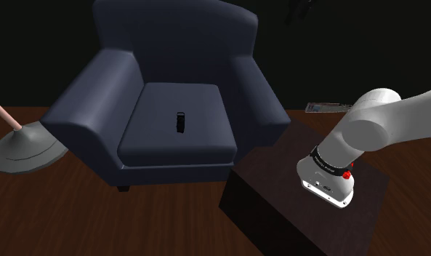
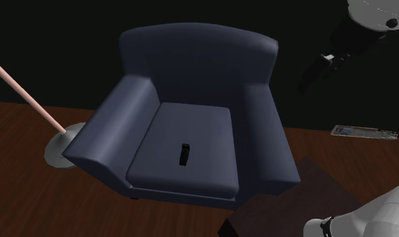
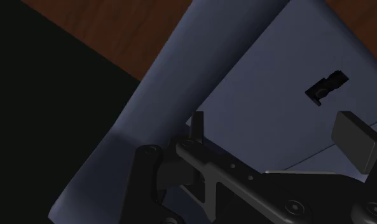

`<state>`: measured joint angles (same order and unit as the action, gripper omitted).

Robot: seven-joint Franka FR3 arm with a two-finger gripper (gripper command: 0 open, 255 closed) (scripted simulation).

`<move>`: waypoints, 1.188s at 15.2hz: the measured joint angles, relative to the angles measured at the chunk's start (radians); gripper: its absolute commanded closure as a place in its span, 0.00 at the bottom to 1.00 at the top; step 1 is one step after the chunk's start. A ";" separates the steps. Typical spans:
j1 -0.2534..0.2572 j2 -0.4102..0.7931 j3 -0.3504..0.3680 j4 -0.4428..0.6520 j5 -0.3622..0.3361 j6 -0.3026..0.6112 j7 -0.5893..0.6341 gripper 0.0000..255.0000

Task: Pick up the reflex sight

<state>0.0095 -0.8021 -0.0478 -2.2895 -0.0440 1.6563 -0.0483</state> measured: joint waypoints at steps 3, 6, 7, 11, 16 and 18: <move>0.002 0.011 0.021 -0.026 0.010 0.032 0.032 0.00; 0.005 0.027 0.067 -0.083 0.032 0.097 0.101 0.00; 0.006 0.041 0.082 -0.104 0.039 0.128 0.125 0.00; 0.010 0.103 0.146 -0.163 0.066 0.239 0.223 0.00; 0.010 0.234 0.226 -0.185 0.088 0.379 0.346 0.00; 0.010 0.278 0.257 -0.195 0.093 0.427 0.397 0.00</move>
<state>0.0195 -0.5238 0.2096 -2.4840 0.0492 2.0833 0.3491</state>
